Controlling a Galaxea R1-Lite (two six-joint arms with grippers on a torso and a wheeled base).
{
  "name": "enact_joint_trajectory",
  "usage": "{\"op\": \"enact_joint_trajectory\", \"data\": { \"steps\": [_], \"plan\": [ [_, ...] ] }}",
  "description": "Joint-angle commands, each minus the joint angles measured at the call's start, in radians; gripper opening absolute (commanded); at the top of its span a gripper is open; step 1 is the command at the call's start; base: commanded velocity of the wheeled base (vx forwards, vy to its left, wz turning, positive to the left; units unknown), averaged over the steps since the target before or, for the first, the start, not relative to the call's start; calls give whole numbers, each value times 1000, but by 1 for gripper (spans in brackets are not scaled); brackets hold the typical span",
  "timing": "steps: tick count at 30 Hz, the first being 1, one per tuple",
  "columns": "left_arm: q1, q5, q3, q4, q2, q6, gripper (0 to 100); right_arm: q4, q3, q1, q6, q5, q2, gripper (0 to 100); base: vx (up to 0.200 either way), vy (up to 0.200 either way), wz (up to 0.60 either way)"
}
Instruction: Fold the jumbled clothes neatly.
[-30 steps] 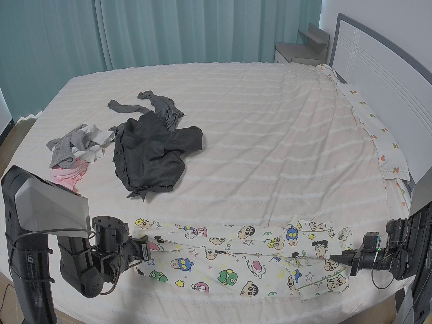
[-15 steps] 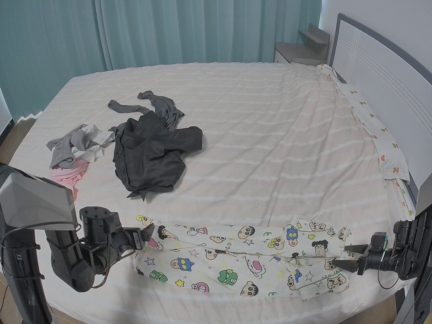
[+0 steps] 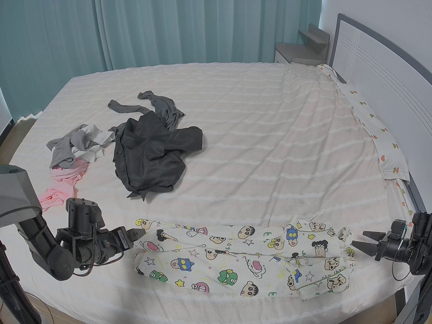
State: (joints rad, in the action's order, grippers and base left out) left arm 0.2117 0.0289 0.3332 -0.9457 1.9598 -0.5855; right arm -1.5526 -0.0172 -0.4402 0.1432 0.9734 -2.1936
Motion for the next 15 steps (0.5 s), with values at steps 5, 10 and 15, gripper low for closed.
{"op": "enact_joint_trajectory", "data": {
  "steps": [5, 10, 15],
  "plan": [
    [141, 37, 408, 682, -13, -494, 100, -14, 17, -31, -85, 16, 64, 100, 0, 0, 0],
    [144, 28, 601, 825, 93, -614, 100, -12, 17, -31, -85, 18, 64, 100, 0, 0, 0],
    [161, 16, 636, 821, 126, -651, 100, -12, 17, -29, -85, 21, 61, 100, 0, 0, 0]
  ]
}}
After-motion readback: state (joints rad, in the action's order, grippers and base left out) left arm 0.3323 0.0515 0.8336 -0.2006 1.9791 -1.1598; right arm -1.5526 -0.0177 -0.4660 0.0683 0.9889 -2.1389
